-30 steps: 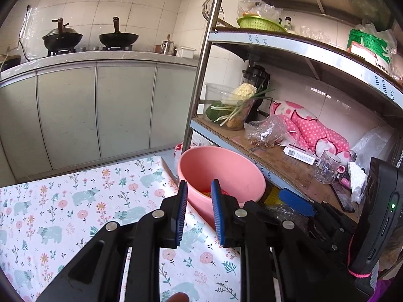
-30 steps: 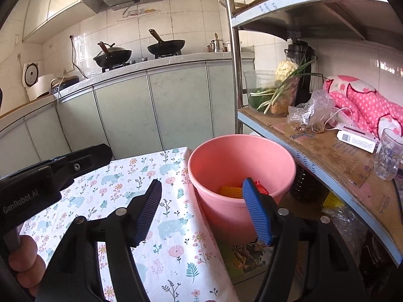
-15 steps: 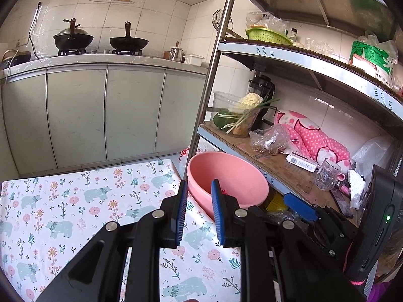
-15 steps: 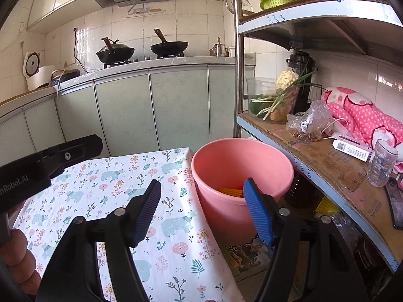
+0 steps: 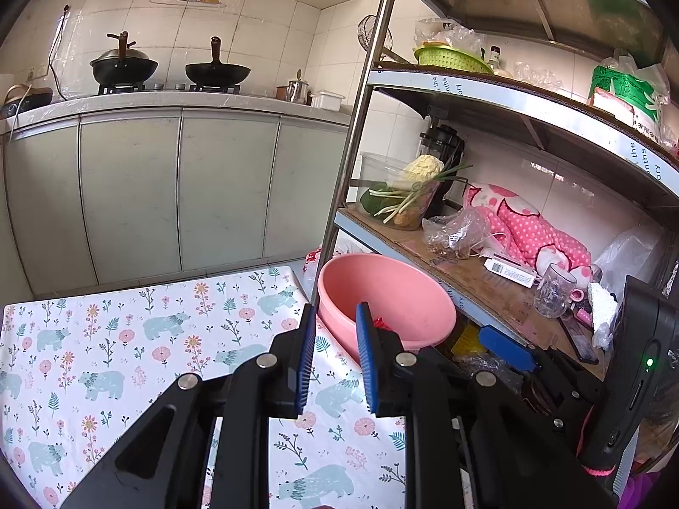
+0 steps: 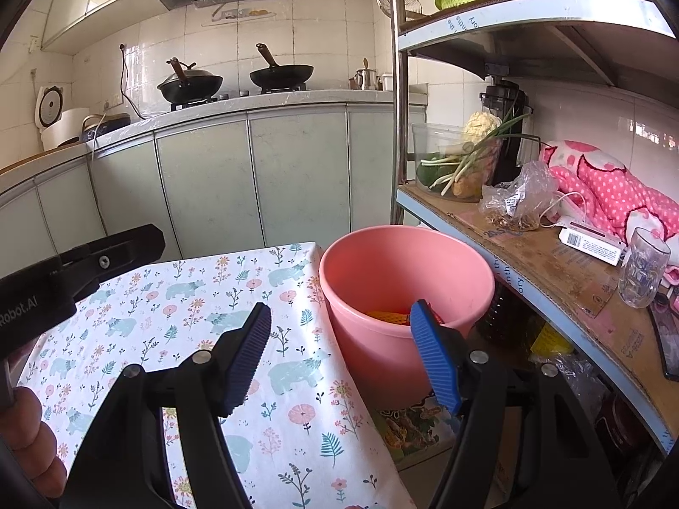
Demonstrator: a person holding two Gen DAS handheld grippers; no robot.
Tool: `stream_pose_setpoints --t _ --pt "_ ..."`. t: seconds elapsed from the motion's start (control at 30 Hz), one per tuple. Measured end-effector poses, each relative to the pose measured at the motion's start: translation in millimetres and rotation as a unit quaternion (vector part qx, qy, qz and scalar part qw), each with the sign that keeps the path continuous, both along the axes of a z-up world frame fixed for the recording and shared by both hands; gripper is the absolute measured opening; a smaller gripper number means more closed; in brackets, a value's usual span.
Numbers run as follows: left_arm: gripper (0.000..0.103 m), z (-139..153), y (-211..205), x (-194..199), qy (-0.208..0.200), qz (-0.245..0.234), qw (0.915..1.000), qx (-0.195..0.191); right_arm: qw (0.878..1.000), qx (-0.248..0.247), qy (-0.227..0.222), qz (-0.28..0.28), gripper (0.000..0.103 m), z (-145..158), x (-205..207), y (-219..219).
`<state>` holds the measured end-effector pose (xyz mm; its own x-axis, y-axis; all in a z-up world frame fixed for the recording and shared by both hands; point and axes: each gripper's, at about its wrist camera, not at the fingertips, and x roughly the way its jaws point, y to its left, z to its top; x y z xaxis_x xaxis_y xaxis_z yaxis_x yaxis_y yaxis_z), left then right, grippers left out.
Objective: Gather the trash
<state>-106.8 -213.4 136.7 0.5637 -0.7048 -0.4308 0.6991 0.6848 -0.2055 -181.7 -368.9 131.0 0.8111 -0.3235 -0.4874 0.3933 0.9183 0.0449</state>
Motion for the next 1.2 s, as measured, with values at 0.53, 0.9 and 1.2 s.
stream_pose_setpoints --t 0.53,0.9,1.2 --pt "0.018 -2.1 -4.2 -2.5 -0.007 -0.004 0.9999 0.007 1.000 0.003 0.005 0.000 0.069 -5.5 0.0 -1.1" --pt "0.018 -2.1 -4.4 -3.6 -0.008 -0.006 0.9999 0.007 1.000 0.004 0.007 0.000 0.069 -5.4 -0.2 -1.4" --pt "0.018 -2.7 -4.6 -4.1 -0.006 -0.010 0.9999 0.009 1.000 0.004 0.009 0.002 0.069 -4.3 1.4 -1.1"
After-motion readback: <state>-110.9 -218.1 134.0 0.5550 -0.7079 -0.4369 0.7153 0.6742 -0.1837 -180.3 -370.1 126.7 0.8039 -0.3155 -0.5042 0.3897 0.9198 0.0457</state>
